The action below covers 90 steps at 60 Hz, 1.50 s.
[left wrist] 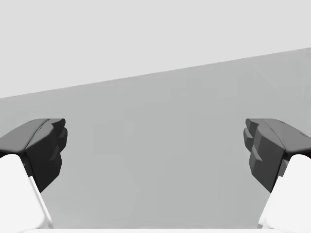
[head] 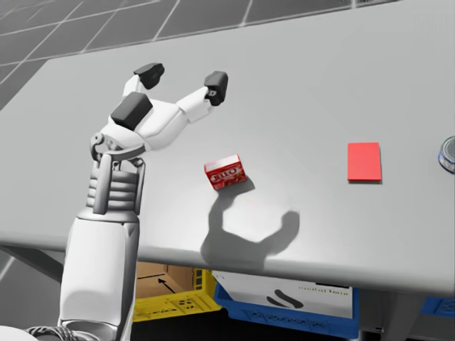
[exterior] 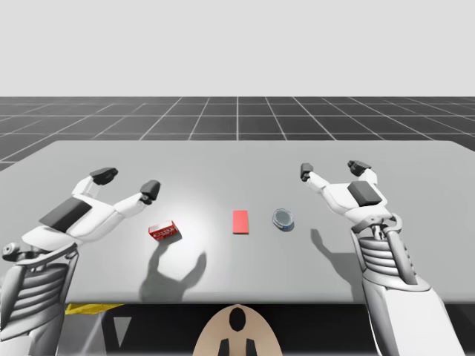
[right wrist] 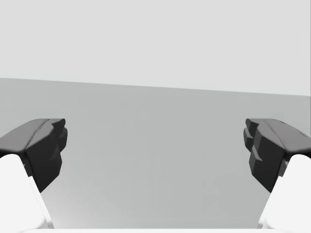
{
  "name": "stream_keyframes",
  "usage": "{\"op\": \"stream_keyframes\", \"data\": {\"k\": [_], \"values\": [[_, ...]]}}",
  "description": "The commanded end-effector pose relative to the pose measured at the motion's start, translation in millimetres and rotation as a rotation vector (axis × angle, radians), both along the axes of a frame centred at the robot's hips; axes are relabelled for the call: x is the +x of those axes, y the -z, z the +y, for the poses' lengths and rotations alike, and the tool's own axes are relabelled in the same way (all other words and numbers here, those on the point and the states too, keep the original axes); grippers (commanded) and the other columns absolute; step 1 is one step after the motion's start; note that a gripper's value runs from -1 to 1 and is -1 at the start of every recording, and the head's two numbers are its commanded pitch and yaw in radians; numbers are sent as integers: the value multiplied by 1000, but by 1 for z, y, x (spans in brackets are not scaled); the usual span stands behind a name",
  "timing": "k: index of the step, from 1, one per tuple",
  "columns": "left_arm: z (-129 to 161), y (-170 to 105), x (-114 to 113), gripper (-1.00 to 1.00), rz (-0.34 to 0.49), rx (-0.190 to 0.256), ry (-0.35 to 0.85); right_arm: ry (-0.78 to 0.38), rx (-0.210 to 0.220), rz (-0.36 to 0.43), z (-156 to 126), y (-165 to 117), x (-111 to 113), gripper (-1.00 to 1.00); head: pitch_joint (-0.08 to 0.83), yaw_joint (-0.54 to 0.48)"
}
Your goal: Look at the card. If it is red, pick the object on the left. If it is green, pick the object on the right.
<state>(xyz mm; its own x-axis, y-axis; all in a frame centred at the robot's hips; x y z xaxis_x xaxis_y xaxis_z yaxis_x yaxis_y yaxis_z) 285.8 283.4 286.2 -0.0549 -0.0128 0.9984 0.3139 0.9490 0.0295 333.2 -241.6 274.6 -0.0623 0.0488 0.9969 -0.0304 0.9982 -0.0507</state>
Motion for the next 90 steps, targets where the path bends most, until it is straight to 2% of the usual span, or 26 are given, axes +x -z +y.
{"op": "stream_keyframes", "data": {"k": [1, 2, 5, 9, 15, 19, 20, 22, 29, 42, 64, 79, 82, 83, 84, 90], "values": [[21, -3, -21, -1000, 87, 44, 176, 1, 0, 4, 0, 1, 0, -1000, 722, 369], [29, 0, -26, -1000, 101, 82, 221, 1, 0, 5, 0, 1, 1, -1000, 723, 370], [37, 5, -31, -1000, 125, 115, 284, 2, 0, 5, 0, 2, 1, -1000, 723, 372], [56, 19, -41, -1000, 157, 203, 362, 3, -1, 7, 0, 3, 1, -1000, 724, 374], [73, 36, -48, -1000, 219, 206, 428, 4, -3, 8, 0, 4, 2, -1000, 725, 377], [82, 51, -50, -1000, 262, 229, 466, 4, -5, 9, 1, 4, 3, -1000, 726, 381], [84, 59, -51, -1000, 270, 253, 472, 3, -5, 10, 1, 5, 3, -1000, 725, 383], [86, 63, -51, -1000, 281, 263, 481, 4, -6, 10, 1, 5, 3, -1000, 725, 383], [88, 83, -44, -1000, 323, 272, 493, 4, -6, 11, 1, 6, 4, -1000, 727, 387], [78, 103, -19, -1000, 358, 245, 545, 5, -4, 9, 0, 6, 5, -1000, 729, 395], [45, 115, 20, -1000, 405, 236, 607, 4, -6, 9, -1, 6, 5, -1000, 735, 394], [36, 127, 30, -1000, 453, 233, 624, 5, -3, 7, -2, 5, 5, -1000, 739, 388], [38, 129, 30, -145, 458, 240, 615, 6, -2, 7, -2, 5, 5, -1000, 739, 386], [38, 130, 30, -145, 461, 238, 621, 6, -2, 6, -3, 5, 5, -1000, 739, 386], [38, 130, 29, 1000, 462, 238, 625, 6, -2, 6, -3, 5, 5, -1000, 739, 385], [40, 132, 28, 1000, 462, 244, 629, 7, -2, 5, -3, 5, 5, -1000, 736, 385]]}}
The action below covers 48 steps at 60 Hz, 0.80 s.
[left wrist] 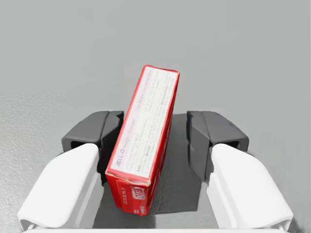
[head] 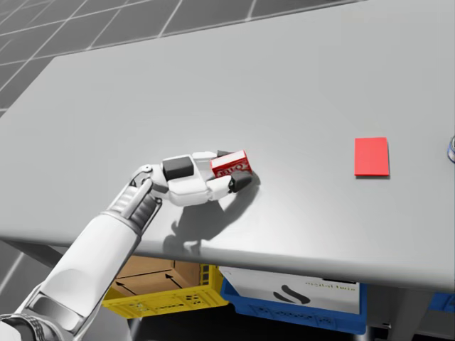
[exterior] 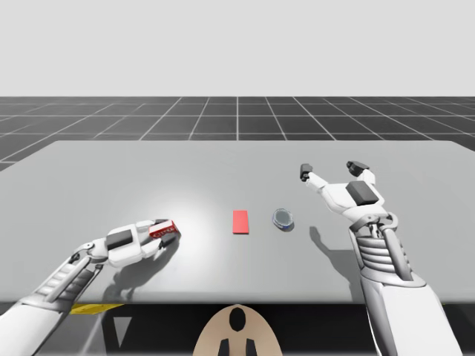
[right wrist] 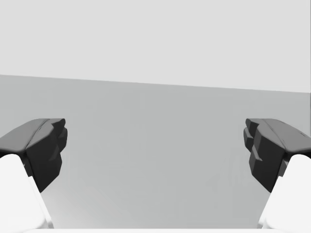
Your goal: Look at the card. If it is red, pick the object on the left. If it is green, pick the object on the right.
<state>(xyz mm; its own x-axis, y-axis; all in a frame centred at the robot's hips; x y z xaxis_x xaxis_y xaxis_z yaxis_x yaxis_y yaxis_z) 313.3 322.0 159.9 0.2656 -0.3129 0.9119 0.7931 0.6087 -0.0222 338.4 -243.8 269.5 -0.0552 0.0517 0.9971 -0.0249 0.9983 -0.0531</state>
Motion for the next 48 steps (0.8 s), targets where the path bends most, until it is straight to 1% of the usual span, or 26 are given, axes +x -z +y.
{"op": "stream_keyframes", "data": {"k": [1, 6, 11, 12, 15, 16, 18, 22, 27, 30, 33, 35, 36, 37, 38, 40, 42, 43, 44, 46, 47, 48], "values": [[1, 6, 0, 1000, 44, 14, 44, 1, 1, -2, -1, 0, 0, -1000, 735, 385], [2, 7, 0, 1000, 42, 16, 48, 2, 1, -2, -1, 0, 0, -1000, 719, 385], [2, 7, -1, 1000, 41, 21, 52, 2, 1, -2, -1, -1, 0, -1000, 665, 387], [2, 7, -1, 1000, 40, 23, 53, 3, 1, -2, -1, 0, 0, -1000, 633, 388], [2, 8, -1, 1000, 39, 26, 55, 4, 0, -2, -1, 0, 0, -1000, 596, 388], [2, 8, -1, 1000, 38, 27, 55, 4, 0, -2, -1, 0, 0, -1000, 559, 389], [2, 8, -2, 1000, 38, 27, 55, 5, 0, -2, -1, 0, 0, -1000, 533, 390], [2, 8, -2, 1000, 38, 30, 56, 6, 0, -4, -1, 0, 0, -1000, 451, 392], [1, 8, -2, 1000, 36, 36, 60, 8, 2, -6, -2, 0, 0, -1000, 380, 395], [1, 5, -3, 1000, 31, 33, 64, 8, 4, -6, -2, 0, 0, -1000, 358, 395], [0, -4, -5, 1000, 13, 28, 66, 7, 5, -6, -3, 0, 0, -1000, 341, 394], [0, -8, -5, 1000, 10, 11, 73, 7, 6, -6, -3, -1, 0, -1000, 334, 394], [0, -13, -6, 1000, 7, -7, 79, 7, 7, -6, -3, -1, 0, -1000, 329, 395], [0, -18, -6, 1000, -1, -17, 81, 6, 8, -6, -3, -1, 0, -1000, 324, 396], [1, -20, -7, 1000, -7, -17, 80, 5, 9, -6, -3, -1, 0, -1000, 322, 396], [1, -32, -7, 1000, -24, -34, 76, 5, 11, -5, -4, -1, 0, -1000, 315, 398], [2, -38, -6, 1000, -38, -35, 69, 5, 10, -5, -4, -1, 0, -1000, 312, 399], [4, -49, -6, 1000, -61, -43, 59, 2, 16, -1, -5, -1, 0, -1000, 310, 399], [4, -53, -6, 1000, -67, -46, 57, 0, 20, 1, -5, -2, 0, -1000, 309, 399], [6, -60, -6, 1000, -83, -54, 50, 0, 20, 2, -5, -2, 0, -1000, 307, 398], [8, -73, -6, 1000, -109, -66, 37, 2, 18, 1, -6, -2, 0, -1000, 305, 398], [9, -77, -6, 1000, -116, -71, 33, 2, 18, 1, -6, -2, 0, -1000, 305, 398]]}}
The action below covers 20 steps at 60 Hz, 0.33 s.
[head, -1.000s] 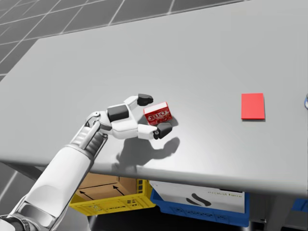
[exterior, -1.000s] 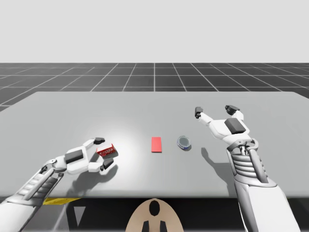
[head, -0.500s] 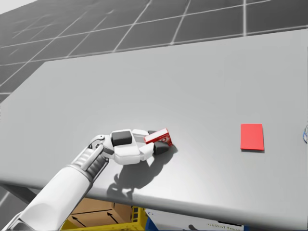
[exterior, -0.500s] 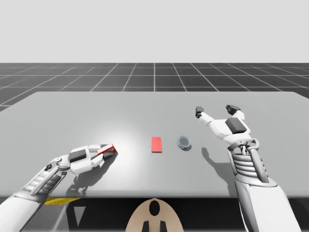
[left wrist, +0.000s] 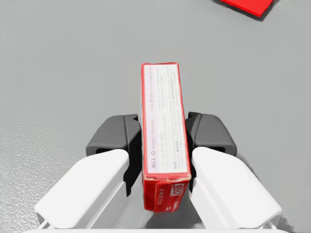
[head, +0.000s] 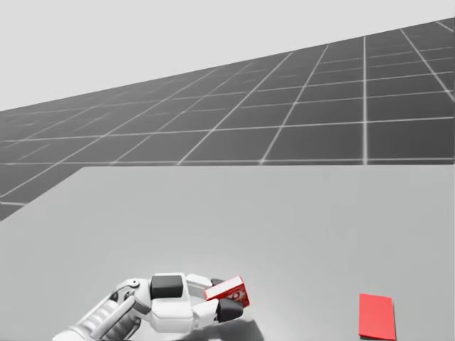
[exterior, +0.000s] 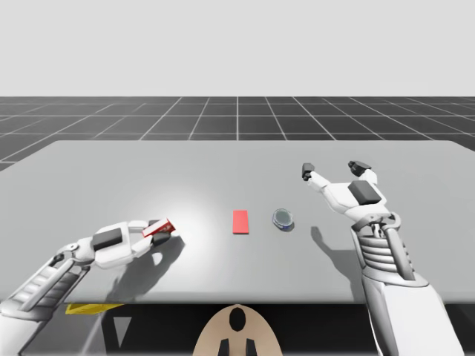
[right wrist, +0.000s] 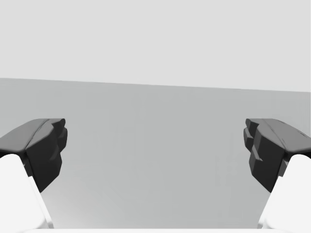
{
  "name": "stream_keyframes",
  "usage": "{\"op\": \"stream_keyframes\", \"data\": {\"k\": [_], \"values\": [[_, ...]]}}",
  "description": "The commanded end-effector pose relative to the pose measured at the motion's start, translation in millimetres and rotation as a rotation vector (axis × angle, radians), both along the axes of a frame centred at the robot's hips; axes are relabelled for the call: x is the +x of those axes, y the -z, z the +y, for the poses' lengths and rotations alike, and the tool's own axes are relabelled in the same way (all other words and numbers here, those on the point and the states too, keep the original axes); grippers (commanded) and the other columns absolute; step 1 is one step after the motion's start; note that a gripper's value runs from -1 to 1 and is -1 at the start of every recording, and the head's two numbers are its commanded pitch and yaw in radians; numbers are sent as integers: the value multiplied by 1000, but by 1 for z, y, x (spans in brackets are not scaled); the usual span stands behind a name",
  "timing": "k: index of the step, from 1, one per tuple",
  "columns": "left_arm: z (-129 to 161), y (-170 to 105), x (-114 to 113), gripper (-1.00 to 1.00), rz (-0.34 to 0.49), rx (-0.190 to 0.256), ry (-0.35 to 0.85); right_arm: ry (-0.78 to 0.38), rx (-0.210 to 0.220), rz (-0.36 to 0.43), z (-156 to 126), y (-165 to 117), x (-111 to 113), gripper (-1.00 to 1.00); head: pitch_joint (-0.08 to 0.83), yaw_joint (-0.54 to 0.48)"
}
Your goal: Look at the card. If it is red, pick the object on the left. If it is green, pick the object on the right.
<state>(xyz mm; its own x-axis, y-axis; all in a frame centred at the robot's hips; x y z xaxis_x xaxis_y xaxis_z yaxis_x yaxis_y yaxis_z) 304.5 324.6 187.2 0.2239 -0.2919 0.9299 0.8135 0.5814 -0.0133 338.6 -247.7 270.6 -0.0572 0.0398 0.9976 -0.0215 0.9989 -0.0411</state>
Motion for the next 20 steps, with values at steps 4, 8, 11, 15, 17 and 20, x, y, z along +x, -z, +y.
{"op": "stream_keyframes", "data": {"k": [4, 8, 11, 15, 17, 20], "values": [[11, -75, 3, 1000, -134, -63, -27, -1, 6, 4, -3, -1, 0, -1000, 302, 397], [14, -101, 2, 1000, -192, -79, -62, -1, 3, 5, -3, -1, 0, -1000, 300, 395], [16, -119, 2, 1000, -234, -91, -86, -2, 2, 8, -3, -1, 0, -1000, 299, 395], [17, -145, 2, 1000, -295, -124, -117, -18, 8, 21, -3, -1, 0, -1000, 297, 396], [17, -154, 1, 1000, -315, -135, -124, -22, 9, 22, -3, -1, 1, -1000, 296, 396], [16, -177, 0, 1000, -370, -168, -146, -36, 6, 26, -3, 1, 0, -1000, 295, 397]]}}
